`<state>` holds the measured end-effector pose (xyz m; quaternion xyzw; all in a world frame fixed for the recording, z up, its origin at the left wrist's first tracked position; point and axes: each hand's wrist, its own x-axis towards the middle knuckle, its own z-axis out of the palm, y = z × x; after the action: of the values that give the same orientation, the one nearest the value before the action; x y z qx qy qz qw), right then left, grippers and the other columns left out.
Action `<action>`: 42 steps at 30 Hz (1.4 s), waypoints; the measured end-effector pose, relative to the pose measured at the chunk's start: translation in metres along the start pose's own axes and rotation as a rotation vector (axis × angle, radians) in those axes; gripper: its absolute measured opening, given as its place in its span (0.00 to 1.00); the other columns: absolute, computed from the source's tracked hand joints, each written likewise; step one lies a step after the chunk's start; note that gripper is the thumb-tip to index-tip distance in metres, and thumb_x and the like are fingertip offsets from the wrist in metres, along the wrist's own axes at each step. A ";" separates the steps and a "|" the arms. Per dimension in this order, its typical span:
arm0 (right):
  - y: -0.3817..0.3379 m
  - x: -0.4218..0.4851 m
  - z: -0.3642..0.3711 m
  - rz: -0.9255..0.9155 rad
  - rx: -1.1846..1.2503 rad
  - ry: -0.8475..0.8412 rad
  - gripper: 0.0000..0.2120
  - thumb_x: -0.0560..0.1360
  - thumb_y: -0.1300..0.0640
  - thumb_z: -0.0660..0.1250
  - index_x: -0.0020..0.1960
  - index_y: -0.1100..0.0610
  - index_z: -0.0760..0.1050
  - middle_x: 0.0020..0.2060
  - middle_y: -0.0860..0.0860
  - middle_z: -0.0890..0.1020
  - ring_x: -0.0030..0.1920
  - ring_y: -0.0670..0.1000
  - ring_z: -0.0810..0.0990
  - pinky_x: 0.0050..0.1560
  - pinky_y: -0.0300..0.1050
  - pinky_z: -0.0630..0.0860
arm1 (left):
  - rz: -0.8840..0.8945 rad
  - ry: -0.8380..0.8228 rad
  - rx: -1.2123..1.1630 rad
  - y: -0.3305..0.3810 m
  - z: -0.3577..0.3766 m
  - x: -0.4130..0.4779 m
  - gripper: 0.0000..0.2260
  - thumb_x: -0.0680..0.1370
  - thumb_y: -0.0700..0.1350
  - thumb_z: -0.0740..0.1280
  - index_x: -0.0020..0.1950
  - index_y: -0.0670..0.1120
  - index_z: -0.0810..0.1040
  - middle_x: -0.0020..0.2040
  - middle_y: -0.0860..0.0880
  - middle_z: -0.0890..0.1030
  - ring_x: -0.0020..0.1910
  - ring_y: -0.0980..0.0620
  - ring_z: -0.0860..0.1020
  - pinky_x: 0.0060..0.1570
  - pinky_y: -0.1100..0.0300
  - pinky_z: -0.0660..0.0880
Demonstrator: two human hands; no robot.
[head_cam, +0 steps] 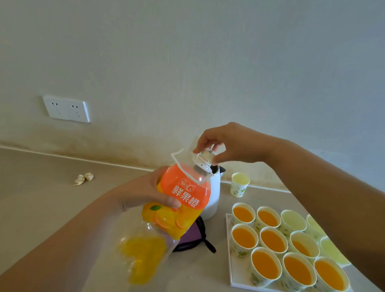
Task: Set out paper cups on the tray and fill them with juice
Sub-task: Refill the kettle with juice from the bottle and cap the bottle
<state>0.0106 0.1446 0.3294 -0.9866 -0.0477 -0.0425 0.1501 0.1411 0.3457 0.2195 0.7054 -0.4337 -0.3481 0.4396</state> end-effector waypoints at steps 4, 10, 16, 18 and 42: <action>0.004 0.000 -0.012 0.051 0.033 0.020 0.13 0.70 0.57 0.74 0.52 0.47 0.78 0.48 0.42 0.81 0.46 0.38 0.79 0.51 0.28 0.73 | 0.034 -0.061 -0.075 0.007 -0.002 0.006 0.38 0.58 0.47 0.79 0.67 0.53 0.70 0.58 0.48 0.82 0.56 0.48 0.81 0.51 0.52 0.79; 0.007 0.009 -0.001 0.229 -0.013 0.032 0.17 0.75 0.42 0.64 0.51 0.56 0.77 0.40 0.50 0.84 0.32 0.44 0.81 0.43 0.39 0.77 | 0.078 0.049 -0.057 0.001 0.007 0.018 0.42 0.56 0.49 0.81 0.67 0.55 0.69 0.59 0.50 0.81 0.56 0.51 0.81 0.54 0.48 0.79; 0.013 0.002 0.005 0.309 0.000 -0.031 0.25 0.79 0.38 0.48 0.64 0.54 0.69 0.49 0.48 0.80 0.39 0.49 0.81 0.41 0.39 0.75 | 0.094 0.096 -0.050 -0.001 0.011 0.023 0.43 0.54 0.52 0.82 0.67 0.58 0.68 0.59 0.52 0.81 0.56 0.52 0.81 0.52 0.50 0.80; 0.015 -0.004 -0.001 0.231 0.018 -0.052 0.23 0.78 0.41 0.56 0.70 0.47 0.60 0.56 0.45 0.75 0.43 0.43 0.76 0.44 0.35 0.71 | 0.095 0.104 -0.055 -0.002 0.011 0.023 0.43 0.54 0.52 0.81 0.67 0.57 0.69 0.59 0.51 0.81 0.56 0.52 0.81 0.53 0.50 0.79; 0.018 0.011 0.014 0.279 -0.209 0.023 0.26 0.78 0.36 0.48 0.57 0.53 0.74 0.45 0.50 0.79 0.42 0.48 0.75 0.48 0.44 0.72 | 0.121 0.166 -0.077 -0.003 0.023 0.024 0.38 0.57 0.48 0.81 0.63 0.61 0.68 0.56 0.56 0.81 0.53 0.60 0.80 0.43 0.64 0.79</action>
<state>0.0248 0.1324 0.3122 -0.9933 0.0963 -0.0370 0.0517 0.1311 0.3167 0.2056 0.6869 -0.4240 -0.2774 0.5210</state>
